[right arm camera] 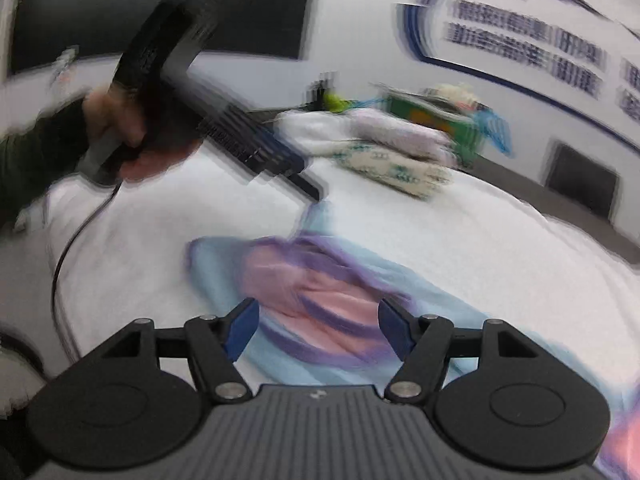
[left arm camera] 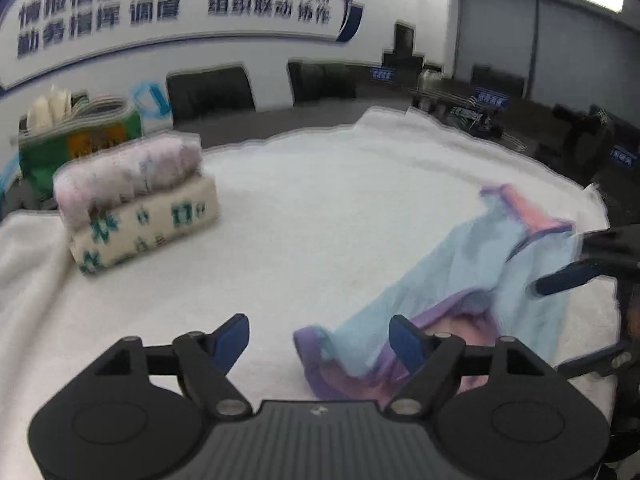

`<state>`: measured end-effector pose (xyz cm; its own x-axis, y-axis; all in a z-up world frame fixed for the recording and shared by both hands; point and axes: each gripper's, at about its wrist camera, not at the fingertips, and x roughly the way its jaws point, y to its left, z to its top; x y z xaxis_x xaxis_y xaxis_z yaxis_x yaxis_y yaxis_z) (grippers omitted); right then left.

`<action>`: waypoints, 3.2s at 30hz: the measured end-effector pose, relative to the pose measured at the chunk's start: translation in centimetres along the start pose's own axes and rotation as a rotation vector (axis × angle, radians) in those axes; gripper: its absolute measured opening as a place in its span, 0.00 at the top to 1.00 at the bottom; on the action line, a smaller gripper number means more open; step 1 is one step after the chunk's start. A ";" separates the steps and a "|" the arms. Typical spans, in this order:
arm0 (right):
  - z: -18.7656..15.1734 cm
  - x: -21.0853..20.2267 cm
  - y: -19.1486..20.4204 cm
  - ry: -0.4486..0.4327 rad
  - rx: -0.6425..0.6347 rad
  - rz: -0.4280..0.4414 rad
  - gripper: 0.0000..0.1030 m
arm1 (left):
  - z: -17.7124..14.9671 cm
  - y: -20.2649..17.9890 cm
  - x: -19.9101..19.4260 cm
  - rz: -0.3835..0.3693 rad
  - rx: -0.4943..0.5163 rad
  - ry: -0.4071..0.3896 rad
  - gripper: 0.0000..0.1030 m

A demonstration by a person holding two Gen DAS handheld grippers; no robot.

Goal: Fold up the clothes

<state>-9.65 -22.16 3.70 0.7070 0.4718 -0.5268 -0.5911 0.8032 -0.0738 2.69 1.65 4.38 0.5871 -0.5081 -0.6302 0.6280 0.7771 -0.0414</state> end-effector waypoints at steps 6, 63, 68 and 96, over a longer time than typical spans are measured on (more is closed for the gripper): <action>-0.4 -1.3 3.2 -0.021 0.099 0.019 0.38 | -1.5 1.0 1.9 -0.106 -0.121 0.009 0.50; -9.7 -7.3 -18.8 -0.120 0.778 -0.529 0.96 | 16.0 -22.1 22.7 -0.356 0.290 0.056 0.99; -3.0 -4.7 -21.4 -0.118 0.503 -0.522 0.97 | 18.6 -17.2 21.3 -0.165 0.079 -0.085 0.99; -4.4 -2.6 -6.0 0.028 0.371 -0.139 0.37 | 4.8 -6.3 11.1 -0.371 0.076 0.066 0.82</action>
<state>-9.70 -29.82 1.80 0.7568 0.3433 -0.5562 -0.3063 0.9380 0.1621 7.67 -10.68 1.34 0.2801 -0.7228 -0.6317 0.8293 0.5137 -0.2200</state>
